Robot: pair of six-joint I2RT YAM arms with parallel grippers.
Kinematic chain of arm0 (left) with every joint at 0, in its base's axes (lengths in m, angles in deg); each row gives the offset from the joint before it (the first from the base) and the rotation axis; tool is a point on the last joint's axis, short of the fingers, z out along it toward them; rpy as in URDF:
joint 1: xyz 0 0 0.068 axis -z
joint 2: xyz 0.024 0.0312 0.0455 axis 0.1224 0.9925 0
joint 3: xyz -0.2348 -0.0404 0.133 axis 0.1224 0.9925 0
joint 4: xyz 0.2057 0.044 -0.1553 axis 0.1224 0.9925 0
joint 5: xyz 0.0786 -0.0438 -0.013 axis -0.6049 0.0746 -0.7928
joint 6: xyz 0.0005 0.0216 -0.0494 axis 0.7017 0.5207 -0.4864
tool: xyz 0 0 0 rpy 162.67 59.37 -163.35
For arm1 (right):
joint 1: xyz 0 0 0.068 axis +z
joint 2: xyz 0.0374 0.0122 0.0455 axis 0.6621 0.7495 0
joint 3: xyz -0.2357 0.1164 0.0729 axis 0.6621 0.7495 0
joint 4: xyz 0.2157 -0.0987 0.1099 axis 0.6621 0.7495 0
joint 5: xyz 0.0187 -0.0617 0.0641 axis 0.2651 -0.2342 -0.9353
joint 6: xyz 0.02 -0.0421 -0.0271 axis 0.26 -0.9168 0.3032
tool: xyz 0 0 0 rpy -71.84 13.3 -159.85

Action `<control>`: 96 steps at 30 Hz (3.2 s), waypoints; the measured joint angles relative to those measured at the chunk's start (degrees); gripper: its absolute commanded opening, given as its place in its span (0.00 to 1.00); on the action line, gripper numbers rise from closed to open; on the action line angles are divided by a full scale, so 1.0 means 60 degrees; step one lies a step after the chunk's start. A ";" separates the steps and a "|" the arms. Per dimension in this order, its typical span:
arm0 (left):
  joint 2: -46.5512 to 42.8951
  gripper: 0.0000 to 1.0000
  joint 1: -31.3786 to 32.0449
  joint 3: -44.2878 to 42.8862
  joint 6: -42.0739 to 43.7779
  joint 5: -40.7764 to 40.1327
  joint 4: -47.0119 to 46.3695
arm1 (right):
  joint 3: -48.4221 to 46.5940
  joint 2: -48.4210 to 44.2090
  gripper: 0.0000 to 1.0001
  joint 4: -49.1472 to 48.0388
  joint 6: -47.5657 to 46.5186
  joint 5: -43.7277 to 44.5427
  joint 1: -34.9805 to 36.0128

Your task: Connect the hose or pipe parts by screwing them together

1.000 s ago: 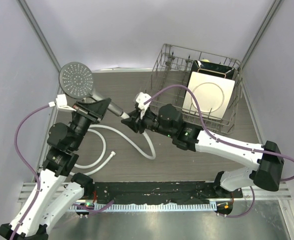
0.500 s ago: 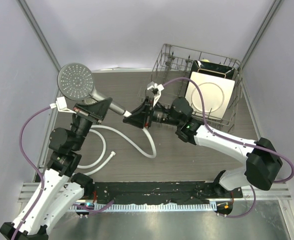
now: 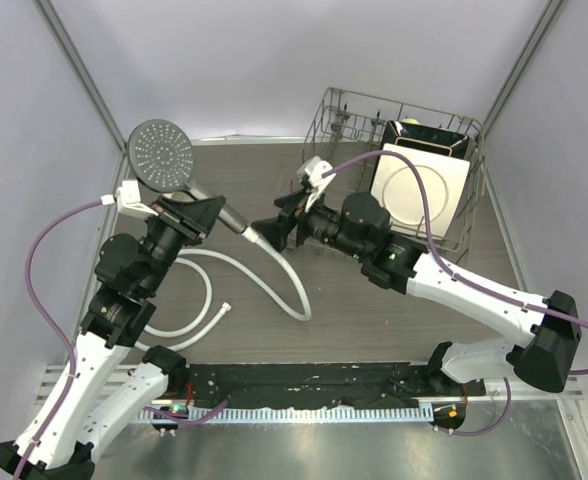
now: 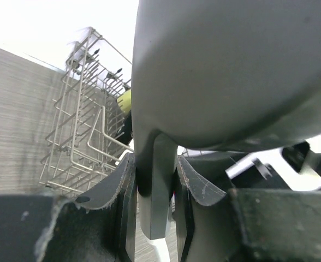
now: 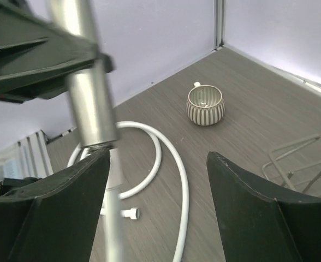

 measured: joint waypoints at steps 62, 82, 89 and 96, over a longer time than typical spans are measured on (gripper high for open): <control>-0.0299 0.00 -0.0178 0.2459 -0.0674 0.1337 -0.5089 | 0.1231 0.3096 0.28 -0.8990 0.8145 -0.6408 -0.1596; 0.0790 0.00 0.0029 -0.0546 0.0539 0.0353 0.0433 | 0.0765 -0.0845 0.77 -0.1129 -0.0579 0.1741 0.1402; 0.0976 0.00 0.0033 -0.1067 0.0554 -0.0204 0.1661 | 0.0160 -0.0004 0.81 -0.0583 -0.5085 0.6218 0.4215; 0.1024 0.00 0.0033 -0.1548 0.0514 -0.0477 0.2368 | -0.1122 0.2320 0.79 -0.0164 -0.7297 0.8626 0.4845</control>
